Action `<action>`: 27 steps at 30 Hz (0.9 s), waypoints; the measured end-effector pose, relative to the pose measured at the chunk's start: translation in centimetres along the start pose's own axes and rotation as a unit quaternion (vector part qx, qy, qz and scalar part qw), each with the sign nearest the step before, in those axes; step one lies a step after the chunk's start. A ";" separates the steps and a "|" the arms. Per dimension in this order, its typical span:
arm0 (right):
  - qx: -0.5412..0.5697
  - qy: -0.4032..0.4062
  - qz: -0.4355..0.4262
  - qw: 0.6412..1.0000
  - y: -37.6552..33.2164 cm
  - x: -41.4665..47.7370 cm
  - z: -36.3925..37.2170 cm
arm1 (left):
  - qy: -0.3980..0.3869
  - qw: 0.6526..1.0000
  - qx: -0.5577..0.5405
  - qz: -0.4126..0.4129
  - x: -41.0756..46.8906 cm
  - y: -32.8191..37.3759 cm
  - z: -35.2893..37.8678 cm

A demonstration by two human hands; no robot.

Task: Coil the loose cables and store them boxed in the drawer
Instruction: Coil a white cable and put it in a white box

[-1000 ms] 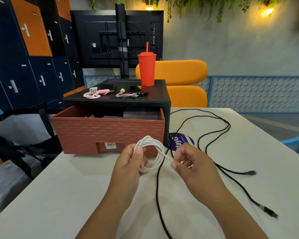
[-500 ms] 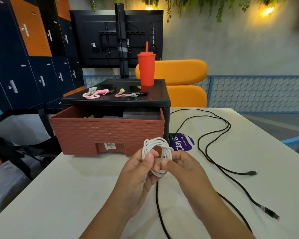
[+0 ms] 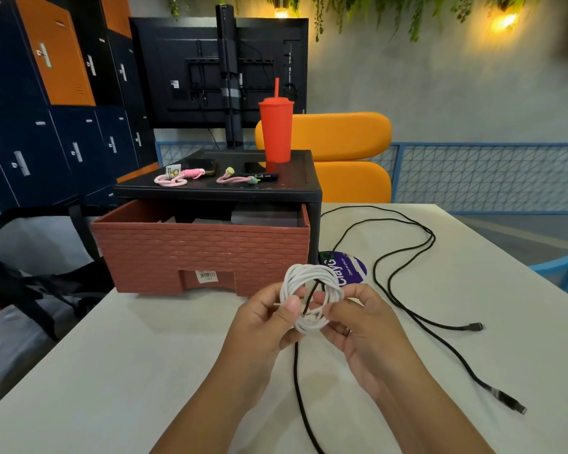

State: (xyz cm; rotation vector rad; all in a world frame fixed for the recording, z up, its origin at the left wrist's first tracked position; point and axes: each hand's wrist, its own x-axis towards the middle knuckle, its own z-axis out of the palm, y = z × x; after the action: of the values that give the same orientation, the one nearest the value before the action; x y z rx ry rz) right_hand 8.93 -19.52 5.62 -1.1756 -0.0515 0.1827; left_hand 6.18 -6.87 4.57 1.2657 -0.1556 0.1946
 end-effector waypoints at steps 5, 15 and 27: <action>-0.006 -0.034 0.023 0.999 -0.2 0.2 -0.4 | 0.025 0.999 0.048 0.004 0.2 -0.3 0.0; 0.093 -0.109 0.076 0.987 -0.5 0.0 -0.4 | 0.044 0.996 -0.037 -0.067 0.4 -0.6 -0.4; -0.054 -0.050 0.037 0.997 -0.2 0.6 -1.2 | 0.041 0.995 -0.048 -0.074 0.5 -0.7 -0.7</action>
State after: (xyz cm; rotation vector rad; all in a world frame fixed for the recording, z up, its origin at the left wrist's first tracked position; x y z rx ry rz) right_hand 9.71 -20.54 5.30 -1.2769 -0.1062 0.3079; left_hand 6.86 -6.40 3.79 1.1660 -0.0013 0.1099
